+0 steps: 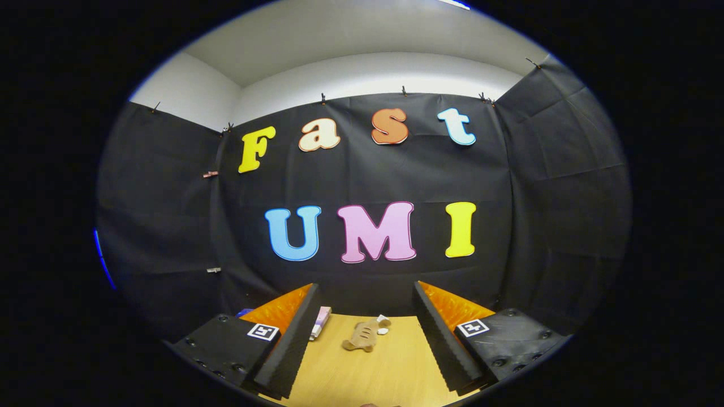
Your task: Open the storage box then place both shoes into the box .Put the left shoe in first, then the right shoe, with the right side of both shoes facing outward in a uniform manner.
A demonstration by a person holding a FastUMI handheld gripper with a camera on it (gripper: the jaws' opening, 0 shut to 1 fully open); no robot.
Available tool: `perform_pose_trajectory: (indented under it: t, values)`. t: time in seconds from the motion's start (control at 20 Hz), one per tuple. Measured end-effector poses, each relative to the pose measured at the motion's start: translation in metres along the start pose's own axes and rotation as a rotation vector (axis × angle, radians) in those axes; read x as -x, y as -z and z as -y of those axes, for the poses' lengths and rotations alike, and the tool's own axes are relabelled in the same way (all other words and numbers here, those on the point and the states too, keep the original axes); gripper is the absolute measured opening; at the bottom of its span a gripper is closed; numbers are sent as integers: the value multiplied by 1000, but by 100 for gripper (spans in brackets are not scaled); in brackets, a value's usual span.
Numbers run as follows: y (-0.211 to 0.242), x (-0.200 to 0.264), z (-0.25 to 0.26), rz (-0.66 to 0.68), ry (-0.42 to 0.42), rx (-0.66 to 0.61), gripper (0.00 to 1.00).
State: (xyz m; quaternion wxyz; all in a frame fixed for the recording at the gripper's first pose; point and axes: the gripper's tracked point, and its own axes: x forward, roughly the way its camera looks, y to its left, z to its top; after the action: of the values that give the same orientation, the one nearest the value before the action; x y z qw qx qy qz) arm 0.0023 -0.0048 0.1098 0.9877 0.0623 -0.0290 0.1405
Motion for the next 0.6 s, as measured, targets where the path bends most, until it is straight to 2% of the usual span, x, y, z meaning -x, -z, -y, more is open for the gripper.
perform_pose_trajectory:
  t: [0.25, 0.6]
  values:
    - [33, 5, 17, -76, 112, -77, 98]
    - [55, 8, 14, -128, 212, -75, 98]
